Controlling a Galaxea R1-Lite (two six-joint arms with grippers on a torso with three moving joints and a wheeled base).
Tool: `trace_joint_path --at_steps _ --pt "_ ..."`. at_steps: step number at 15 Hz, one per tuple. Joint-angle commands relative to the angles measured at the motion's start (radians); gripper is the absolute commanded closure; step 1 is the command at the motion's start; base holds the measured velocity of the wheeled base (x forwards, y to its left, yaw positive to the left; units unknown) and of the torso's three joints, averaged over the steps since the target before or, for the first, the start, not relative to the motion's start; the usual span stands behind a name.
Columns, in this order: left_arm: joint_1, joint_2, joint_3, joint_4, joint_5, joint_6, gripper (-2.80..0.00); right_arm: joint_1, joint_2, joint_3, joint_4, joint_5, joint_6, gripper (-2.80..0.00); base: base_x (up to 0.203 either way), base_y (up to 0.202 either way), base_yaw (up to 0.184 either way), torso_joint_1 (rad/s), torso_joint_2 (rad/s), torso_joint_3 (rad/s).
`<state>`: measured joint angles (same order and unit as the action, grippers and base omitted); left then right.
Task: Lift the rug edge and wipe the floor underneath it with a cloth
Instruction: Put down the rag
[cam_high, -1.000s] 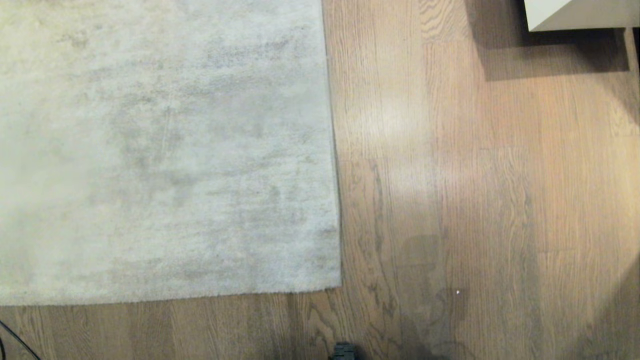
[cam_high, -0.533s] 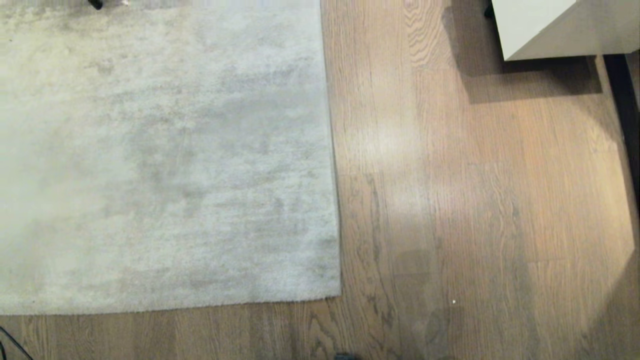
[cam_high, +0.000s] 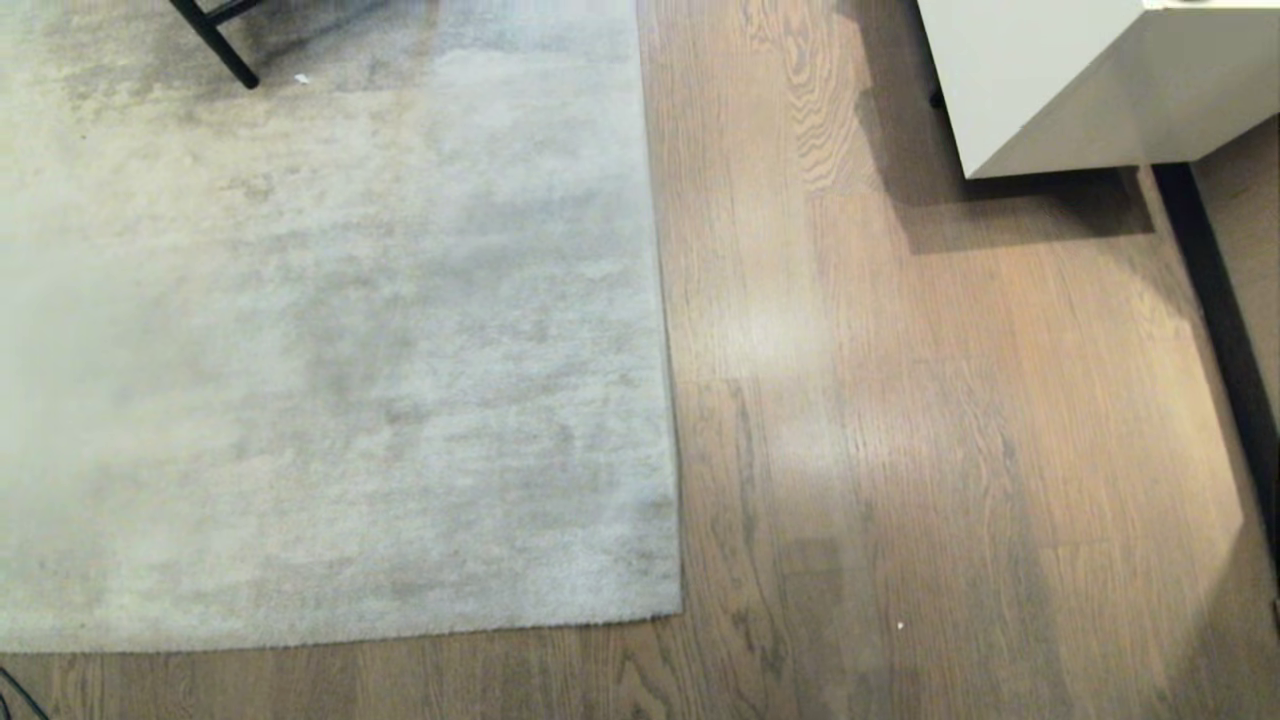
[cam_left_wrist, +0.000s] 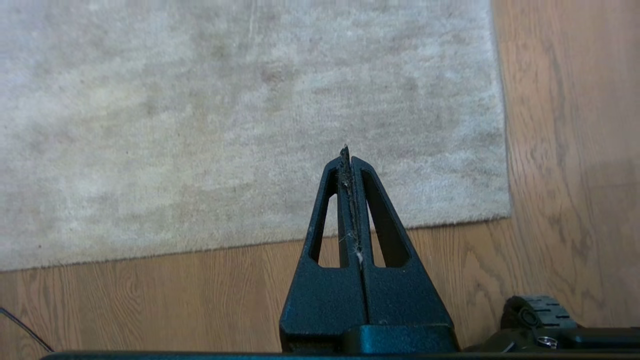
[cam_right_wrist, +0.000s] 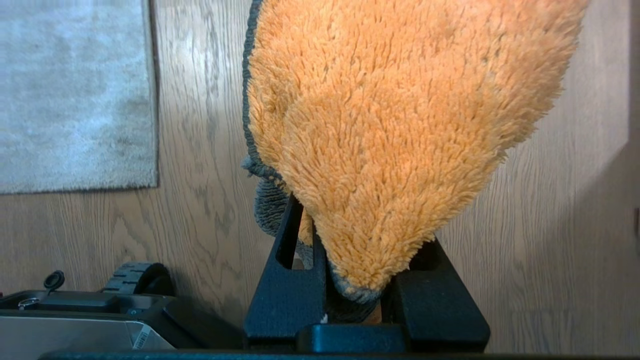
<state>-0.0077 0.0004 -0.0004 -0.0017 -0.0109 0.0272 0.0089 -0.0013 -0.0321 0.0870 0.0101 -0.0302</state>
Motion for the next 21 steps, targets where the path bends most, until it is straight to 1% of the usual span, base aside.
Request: trace_joint_path --at_steps 1,21 --pt "0.000 0.000 0.000 0.000 0.000 0.002 0.00 0.000 0.001 0.000 0.000 0.001 0.000 0.00 0.000 0.000 0.000 0.002 0.01 0.200" --pt "0.000 0.000 0.000 0.000 0.008 0.005 0.00 0.000 0.001 0.000 0.000 0.001 0.000 0.00 0.000 0.000 0.000 0.003 0.00 0.202"
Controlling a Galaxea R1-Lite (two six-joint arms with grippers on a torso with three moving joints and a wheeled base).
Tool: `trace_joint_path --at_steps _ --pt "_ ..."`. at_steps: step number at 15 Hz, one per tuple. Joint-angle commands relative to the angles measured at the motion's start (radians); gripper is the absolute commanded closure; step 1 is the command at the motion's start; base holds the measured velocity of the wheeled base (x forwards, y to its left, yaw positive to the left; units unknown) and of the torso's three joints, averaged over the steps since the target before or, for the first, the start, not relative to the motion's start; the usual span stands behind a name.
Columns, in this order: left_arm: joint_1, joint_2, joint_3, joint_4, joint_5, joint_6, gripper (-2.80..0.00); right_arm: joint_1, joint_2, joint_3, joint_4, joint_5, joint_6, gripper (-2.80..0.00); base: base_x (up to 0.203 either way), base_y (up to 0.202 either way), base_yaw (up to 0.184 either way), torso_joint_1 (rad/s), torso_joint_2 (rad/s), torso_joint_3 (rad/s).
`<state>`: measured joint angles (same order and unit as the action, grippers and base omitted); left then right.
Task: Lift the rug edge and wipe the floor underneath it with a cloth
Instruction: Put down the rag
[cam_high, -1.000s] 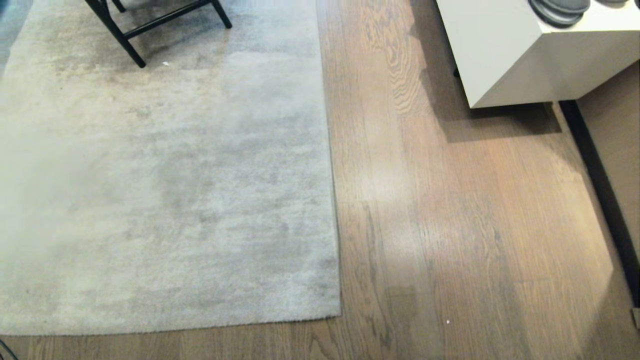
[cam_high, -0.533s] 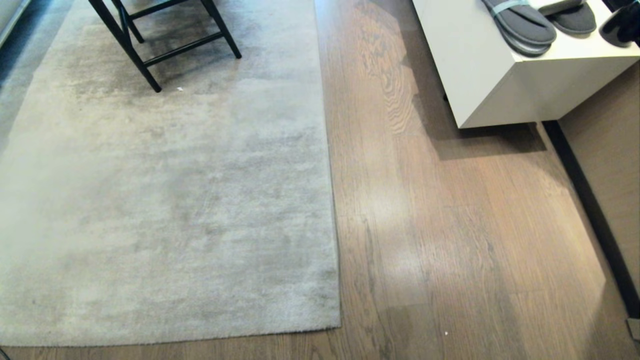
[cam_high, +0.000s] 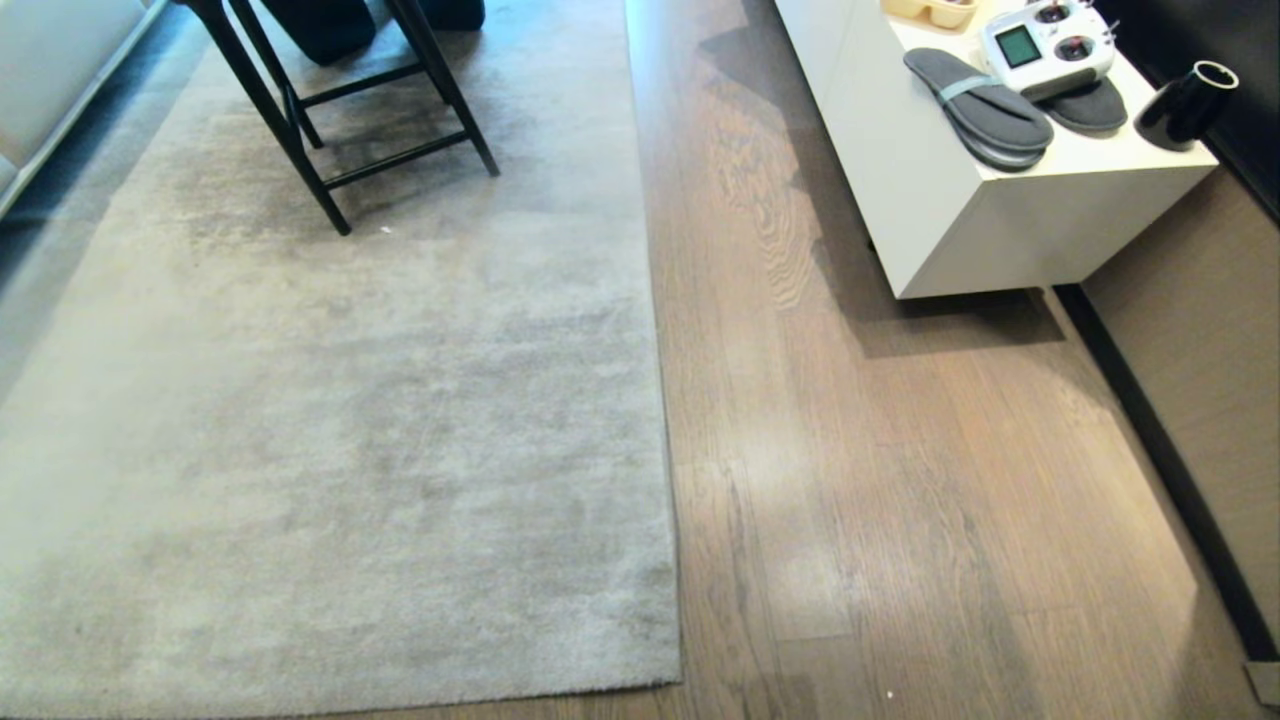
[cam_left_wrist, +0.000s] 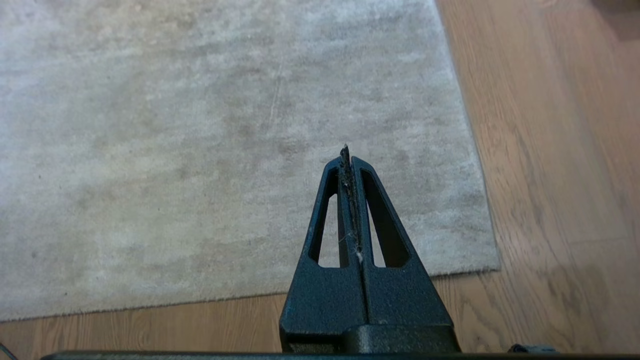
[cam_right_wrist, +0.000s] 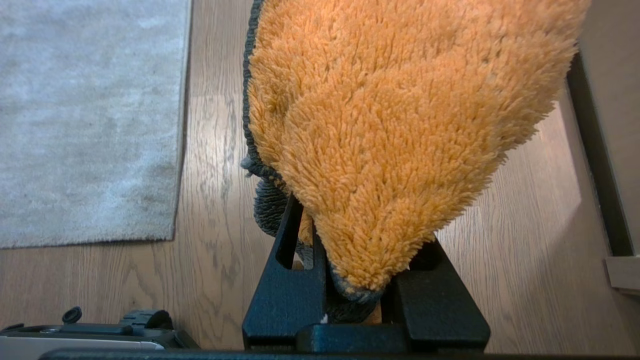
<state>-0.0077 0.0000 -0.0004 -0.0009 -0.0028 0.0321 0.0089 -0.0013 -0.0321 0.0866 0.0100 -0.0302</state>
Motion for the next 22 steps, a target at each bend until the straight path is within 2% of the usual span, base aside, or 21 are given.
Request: trace_joint_path --at_steps 1,22 --pt "0.000 0.000 0.000 -0.001 0.001 -0.001 0.00 0.000 0.001 0.000 0.000 0.001 0.000 0.00 0.000 0.000 0.000 0.001 0.01 0.203" --pt "0.000 0.000 0.000 -0.001 0.001 -0.001 0.00 0.000 0.001 0.000 0.000 0.001 0.000 0.00 0.000 0.000 0.000 0.003 0.00 0.202"
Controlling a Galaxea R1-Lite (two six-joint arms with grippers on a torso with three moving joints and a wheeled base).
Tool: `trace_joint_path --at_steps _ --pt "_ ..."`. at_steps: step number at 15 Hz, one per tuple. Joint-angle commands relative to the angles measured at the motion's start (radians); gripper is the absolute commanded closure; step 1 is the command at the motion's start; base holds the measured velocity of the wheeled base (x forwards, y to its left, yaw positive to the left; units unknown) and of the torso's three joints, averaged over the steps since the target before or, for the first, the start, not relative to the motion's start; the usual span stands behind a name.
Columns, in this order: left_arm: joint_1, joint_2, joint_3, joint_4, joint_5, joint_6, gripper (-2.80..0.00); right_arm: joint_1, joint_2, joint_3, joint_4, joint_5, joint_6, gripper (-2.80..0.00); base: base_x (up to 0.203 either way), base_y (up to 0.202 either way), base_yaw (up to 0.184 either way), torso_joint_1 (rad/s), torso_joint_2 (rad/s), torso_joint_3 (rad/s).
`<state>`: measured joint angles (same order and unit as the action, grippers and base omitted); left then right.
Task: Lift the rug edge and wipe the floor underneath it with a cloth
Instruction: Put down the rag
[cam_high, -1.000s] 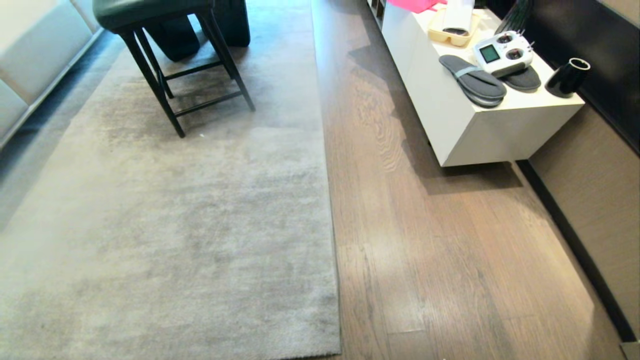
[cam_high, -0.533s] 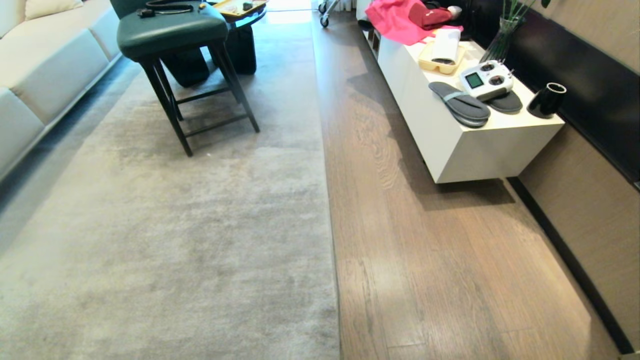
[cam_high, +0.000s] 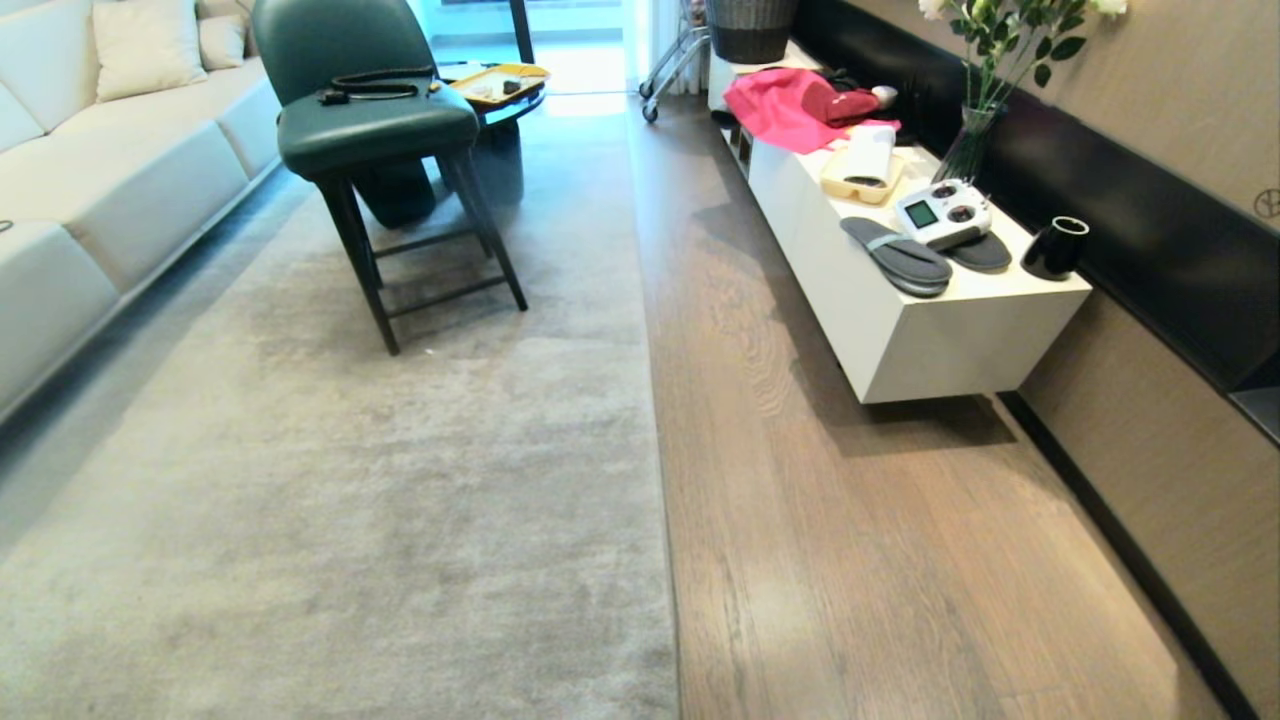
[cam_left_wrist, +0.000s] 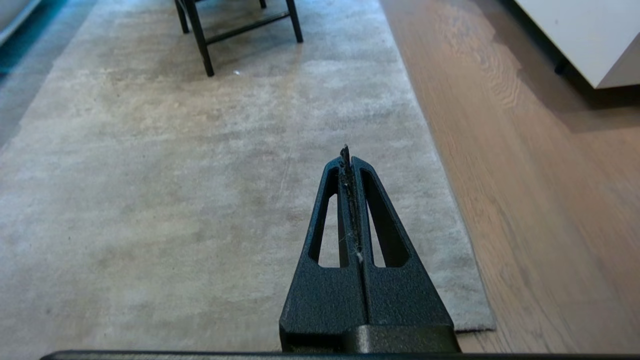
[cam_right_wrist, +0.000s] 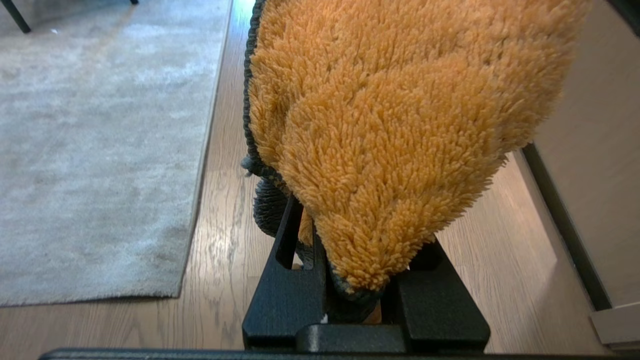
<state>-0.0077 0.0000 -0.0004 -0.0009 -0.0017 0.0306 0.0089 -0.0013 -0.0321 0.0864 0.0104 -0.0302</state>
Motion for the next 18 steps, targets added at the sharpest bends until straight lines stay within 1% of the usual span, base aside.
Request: trace_joint_path --at_steps 1,6,18 --pt "0.000 0.000 0.000 -0.001 0.000 0.000 0.00 0.000 0.001 0.000 0.001 0.000 0.000 0.00 0.000 0.000 0.000 0.007 0.00 0.203" --pt "0.000 0.000 -0.001 -0.001 0.000 -0.003 0.00 0.000 0.001 0.000 0.001 0.000 0.000 0.00 0.000 0.000 0.000 0.003 0.00 0.140" --pt "0.000 0.000 -0.001 -0.001 0.000 -0.005 0.00 0.000 0.001 0.000 0.001 0.000 0.000 0.00 0.000 0.000 0.000 0.000 0.00 0.002"
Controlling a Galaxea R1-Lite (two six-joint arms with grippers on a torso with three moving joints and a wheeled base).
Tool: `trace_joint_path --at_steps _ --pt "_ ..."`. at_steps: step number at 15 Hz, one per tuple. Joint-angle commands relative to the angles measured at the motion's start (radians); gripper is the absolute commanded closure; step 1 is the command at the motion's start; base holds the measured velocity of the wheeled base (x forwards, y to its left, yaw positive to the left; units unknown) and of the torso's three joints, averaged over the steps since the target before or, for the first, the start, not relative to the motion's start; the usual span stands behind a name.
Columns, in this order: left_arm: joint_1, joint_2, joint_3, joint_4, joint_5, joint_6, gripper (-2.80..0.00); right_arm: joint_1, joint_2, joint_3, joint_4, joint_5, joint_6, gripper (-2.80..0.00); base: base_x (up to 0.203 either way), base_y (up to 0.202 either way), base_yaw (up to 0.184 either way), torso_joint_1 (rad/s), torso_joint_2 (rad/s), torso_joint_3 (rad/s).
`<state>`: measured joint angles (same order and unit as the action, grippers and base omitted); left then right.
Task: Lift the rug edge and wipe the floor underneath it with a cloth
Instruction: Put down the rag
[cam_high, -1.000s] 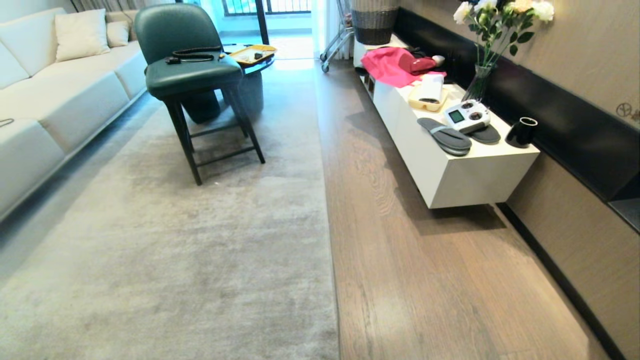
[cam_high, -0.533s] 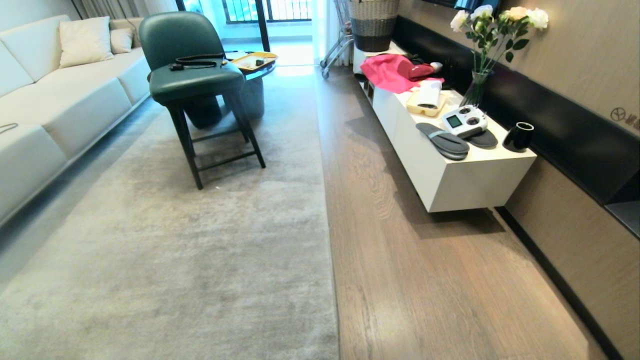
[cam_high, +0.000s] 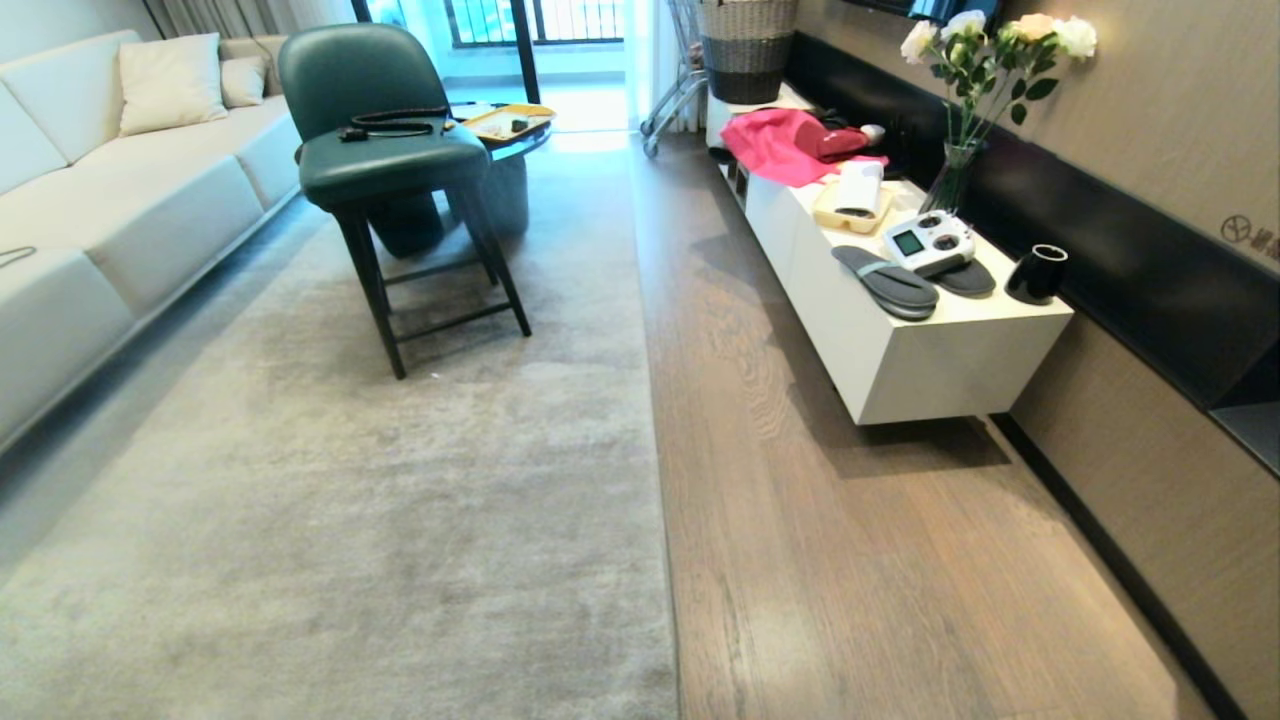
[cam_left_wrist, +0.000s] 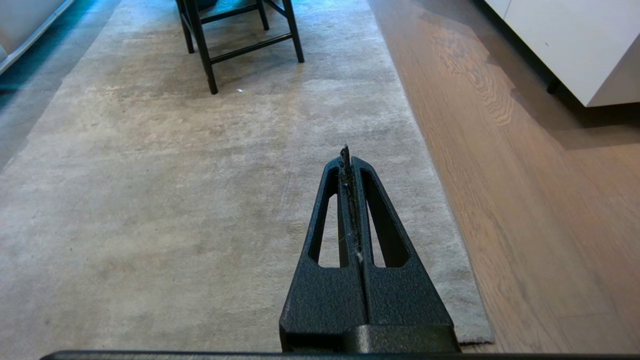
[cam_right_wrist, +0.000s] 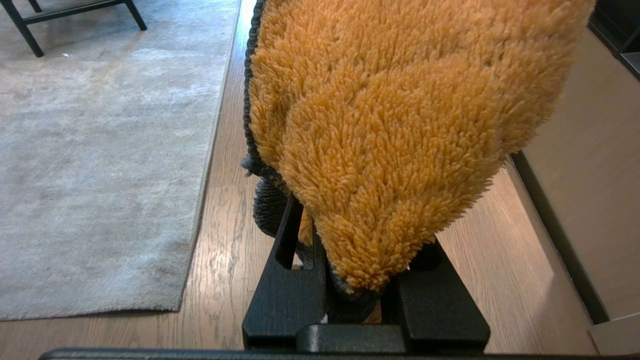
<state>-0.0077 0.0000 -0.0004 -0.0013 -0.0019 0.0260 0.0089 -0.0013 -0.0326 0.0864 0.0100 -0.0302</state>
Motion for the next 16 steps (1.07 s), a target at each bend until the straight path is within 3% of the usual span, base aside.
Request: trace_joint_path --at_steps 1,16 --pt "0.000 0.000 0.000 0.000 0.000 0.000 0.00 0.000 0.001 0.000 0.000 0.001 0.000 0.00 0.000 0.000 0.000 0.000 0.00 0.000" --pt "0.000 0.000 0.000 0.000 0.000 0.000 0.00 0.000 0.001 0.000 0.000 0.001 0.000 0.00 0.000 0.000 0.000 0.000 0.00 0.000"
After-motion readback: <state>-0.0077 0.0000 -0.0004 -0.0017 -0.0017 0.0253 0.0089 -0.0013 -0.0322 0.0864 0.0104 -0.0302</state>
